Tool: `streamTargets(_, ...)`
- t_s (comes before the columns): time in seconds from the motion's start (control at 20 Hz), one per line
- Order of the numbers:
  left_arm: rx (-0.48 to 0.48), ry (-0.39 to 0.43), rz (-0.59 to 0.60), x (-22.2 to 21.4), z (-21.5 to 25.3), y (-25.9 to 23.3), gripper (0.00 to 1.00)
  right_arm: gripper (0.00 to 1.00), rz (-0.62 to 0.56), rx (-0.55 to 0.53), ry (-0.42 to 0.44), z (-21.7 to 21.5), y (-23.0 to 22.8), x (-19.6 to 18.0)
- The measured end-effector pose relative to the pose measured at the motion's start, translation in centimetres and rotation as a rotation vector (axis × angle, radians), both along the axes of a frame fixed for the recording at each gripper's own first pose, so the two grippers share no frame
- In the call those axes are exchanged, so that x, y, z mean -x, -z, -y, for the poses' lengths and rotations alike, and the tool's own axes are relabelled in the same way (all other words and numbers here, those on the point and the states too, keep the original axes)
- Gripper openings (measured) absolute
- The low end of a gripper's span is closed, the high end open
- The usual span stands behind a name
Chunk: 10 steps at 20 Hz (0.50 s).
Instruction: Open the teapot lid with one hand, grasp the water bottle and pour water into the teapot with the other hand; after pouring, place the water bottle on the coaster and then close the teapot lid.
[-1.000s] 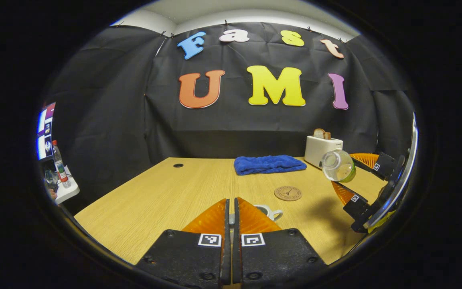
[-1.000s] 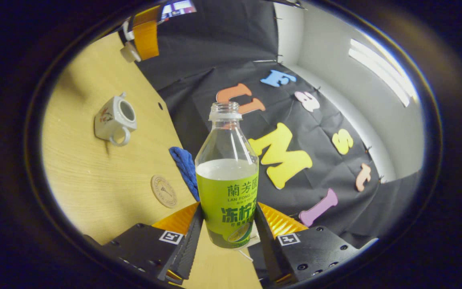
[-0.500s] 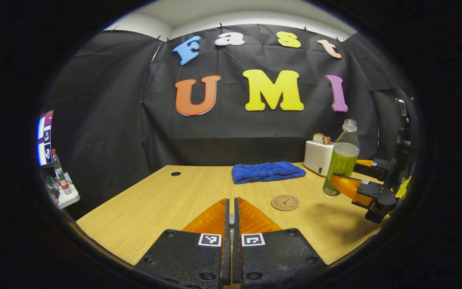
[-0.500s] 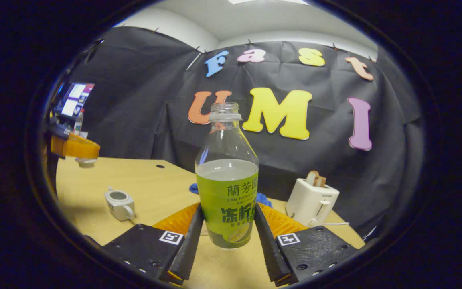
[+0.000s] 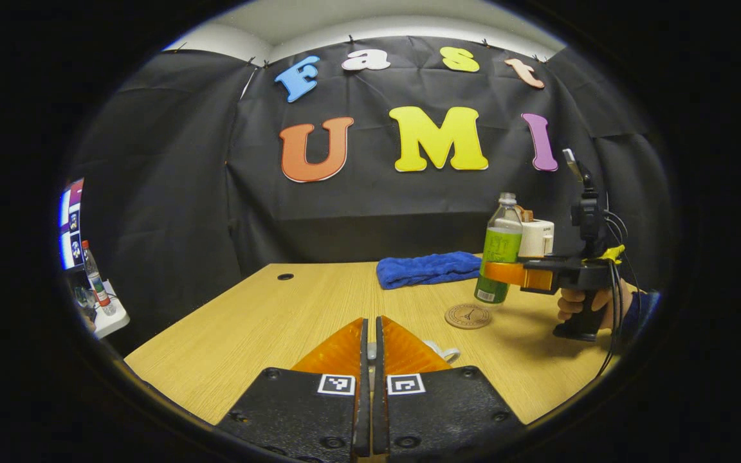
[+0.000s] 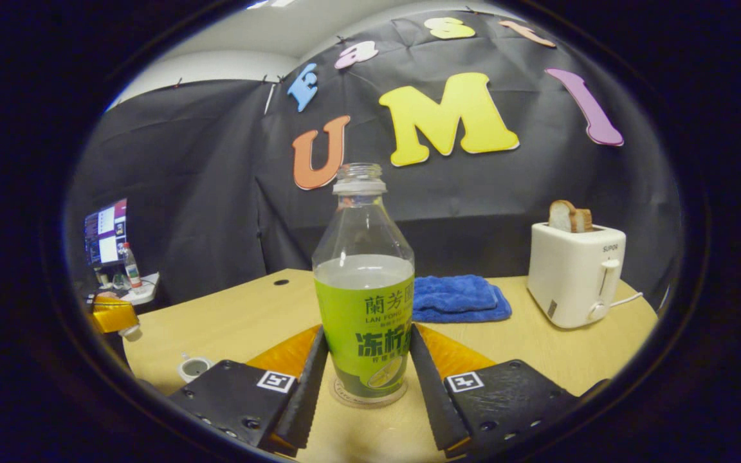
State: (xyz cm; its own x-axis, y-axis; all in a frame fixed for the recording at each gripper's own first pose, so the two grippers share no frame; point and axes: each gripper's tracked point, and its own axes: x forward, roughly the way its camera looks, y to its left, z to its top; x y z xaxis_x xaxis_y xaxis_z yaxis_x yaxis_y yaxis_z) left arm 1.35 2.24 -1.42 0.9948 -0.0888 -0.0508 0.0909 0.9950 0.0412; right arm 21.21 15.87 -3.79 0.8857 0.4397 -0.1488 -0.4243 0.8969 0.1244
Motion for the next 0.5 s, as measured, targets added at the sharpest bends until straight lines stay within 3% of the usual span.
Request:
streamTargets(0.15,0.013,0.001,-0.01,-0.4,-0.4,0.6,0.04,0.71,-0.007,0.027,-0.005,-1.1,1.3,-1.4)
streamTargets(0.25,0.018,0.001,-0.015,-0.4,-0.6,0.9,0.04,0.71,-0.092,0.059,-0.012,-1.4,4.4,-1.8)
streamTargets(0.5,0.027,-0.005,-0.044,-0.7,-0.7,2.3,0.04,0.76,-0.076,0.125,-0.029,-2.0,5.0,-1.3)
